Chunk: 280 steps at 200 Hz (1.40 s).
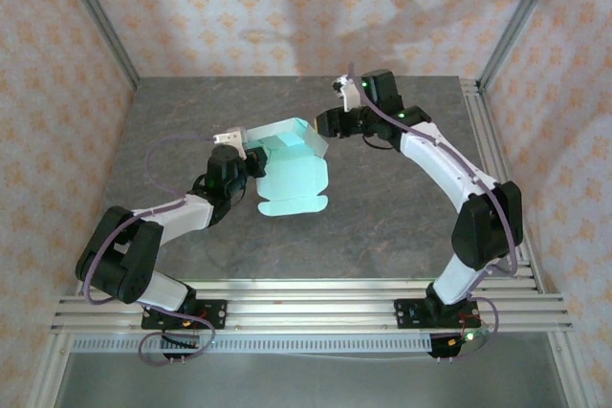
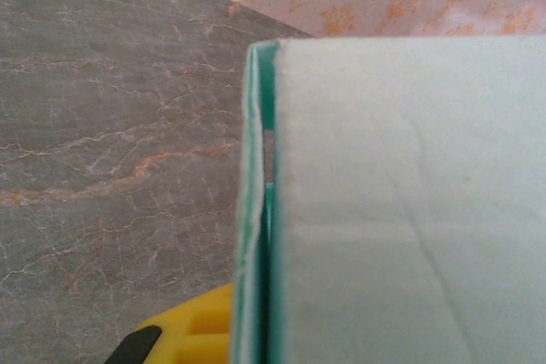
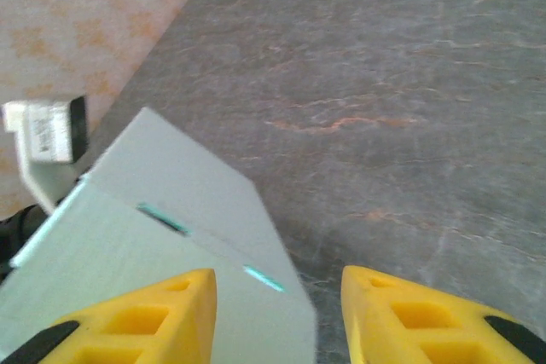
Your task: Fold the paper box
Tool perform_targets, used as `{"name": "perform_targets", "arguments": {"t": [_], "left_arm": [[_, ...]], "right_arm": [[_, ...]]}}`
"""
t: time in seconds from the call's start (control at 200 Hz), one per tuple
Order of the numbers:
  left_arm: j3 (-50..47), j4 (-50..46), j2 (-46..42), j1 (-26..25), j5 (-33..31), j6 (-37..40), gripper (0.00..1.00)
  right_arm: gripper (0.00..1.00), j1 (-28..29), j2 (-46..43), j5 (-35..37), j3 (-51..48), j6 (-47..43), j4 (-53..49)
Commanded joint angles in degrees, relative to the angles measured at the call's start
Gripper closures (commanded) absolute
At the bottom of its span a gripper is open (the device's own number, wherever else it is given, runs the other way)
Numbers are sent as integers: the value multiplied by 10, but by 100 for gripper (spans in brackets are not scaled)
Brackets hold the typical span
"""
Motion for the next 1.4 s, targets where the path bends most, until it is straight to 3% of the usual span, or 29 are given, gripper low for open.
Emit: {"name": "perform_targets", "arguments": {"t": [0.0,0.365,0.641,0.981,1.396], "left_arm": [[31,-21,4,1,-19,-12,100],[36,-22,18,1,-13,-28,100],[40,-23,24,1,-6,-30,100],[44,-25,24,1,2,-30,100],[45,-19,25,1,15,-30,100]], "right_arm": [[57,19,-11,-24,-8,-18,22],[58,48,-5,-13,-13,-46,22],[55,55,-22,-47,-49,-71,65],[53,68,1,9,-31,-115,31],[63,100,32,155,1,-105,22]]}}
